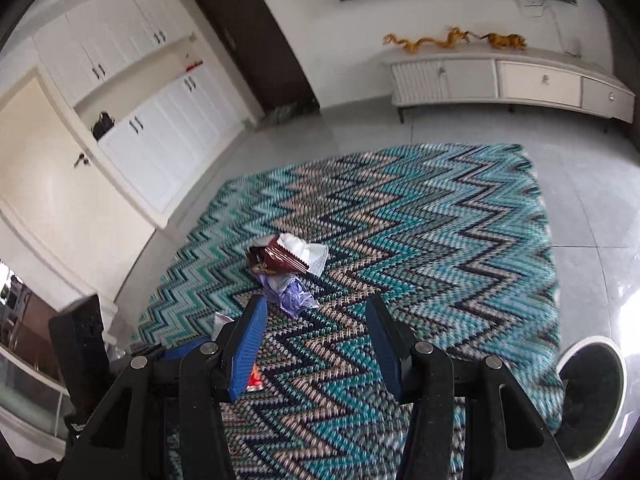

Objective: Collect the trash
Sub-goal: 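Grasp the purple bag with the right tool while the left grasps the red-white chip bag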

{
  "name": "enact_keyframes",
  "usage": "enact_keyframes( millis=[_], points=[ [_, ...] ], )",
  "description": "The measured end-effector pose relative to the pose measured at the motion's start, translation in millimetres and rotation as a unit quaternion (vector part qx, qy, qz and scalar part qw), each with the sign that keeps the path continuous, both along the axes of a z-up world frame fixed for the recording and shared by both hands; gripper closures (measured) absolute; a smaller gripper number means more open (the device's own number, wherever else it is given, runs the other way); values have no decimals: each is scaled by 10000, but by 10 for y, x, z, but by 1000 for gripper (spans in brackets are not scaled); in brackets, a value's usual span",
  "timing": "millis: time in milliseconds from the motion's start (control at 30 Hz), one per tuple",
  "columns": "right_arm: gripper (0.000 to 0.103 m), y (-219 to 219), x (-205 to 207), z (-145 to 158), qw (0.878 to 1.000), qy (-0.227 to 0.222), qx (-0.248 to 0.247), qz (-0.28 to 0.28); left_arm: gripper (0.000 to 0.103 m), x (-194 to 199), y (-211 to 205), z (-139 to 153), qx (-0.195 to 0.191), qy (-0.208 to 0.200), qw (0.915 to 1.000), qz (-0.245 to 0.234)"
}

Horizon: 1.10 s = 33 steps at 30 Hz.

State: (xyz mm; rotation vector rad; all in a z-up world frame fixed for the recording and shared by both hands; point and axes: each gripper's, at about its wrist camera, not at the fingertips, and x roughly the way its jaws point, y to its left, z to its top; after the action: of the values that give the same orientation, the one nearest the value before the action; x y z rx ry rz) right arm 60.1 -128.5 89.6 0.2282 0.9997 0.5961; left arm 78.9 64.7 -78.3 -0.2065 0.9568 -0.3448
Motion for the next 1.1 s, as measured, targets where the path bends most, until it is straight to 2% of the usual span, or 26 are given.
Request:
enact_keyframes(
  millis=[100, 267, 367, 567, 600, 633, 667, 767, 967, 1100],
  points=[
    [54, 141, 123, -154, 9997, 133, -11, 185, 34, 124, -31, -121, 156, 245, 9992, 259],
    [54, 437, 289, -410, 9978, 336, -71, 574, 33, 158, 7, -163, 247, 270, 9981, 499],
    [53, 666, 351, -559, 9955, 411, -156, 835, 33, 82, 81, -174, 66, 344, 9980, 521],
    [53, 1012, 422, -822, 9919, 401, -476, 1104, 33, -118, 108, -188, 11, 452, 9973, 574],
    [56, 1037, 433, -853, 9916, 407, -488, 1130, 33, -159, 111, -190, 1, 462, 9972, 588],
    [61, 1045, 437, -858, 9916, 372, -496, 1137, 34, -192, 113, -191, -3, 465, 9971, 595],
    [72, 1053, 452, -861, 9916, 366, -494, 1137, 34, -215, 110, -189, 4, 475, 9970, 607],
    [73, 1000, 519, -868, 9936, 425, -271, 1013, 33, -244, 100, -183, 10, 506, 9965, 667],
    [74, 602, 566, -784, 9975, 389, 117, 579, 34, -169, 29, -175, -105, 601, 9946, 838],
    [74, 324, 548, -721, 9986, 353, 160, 347, 34, -192, 49, -152, -273, 595, 9932, 964]
  ],
)
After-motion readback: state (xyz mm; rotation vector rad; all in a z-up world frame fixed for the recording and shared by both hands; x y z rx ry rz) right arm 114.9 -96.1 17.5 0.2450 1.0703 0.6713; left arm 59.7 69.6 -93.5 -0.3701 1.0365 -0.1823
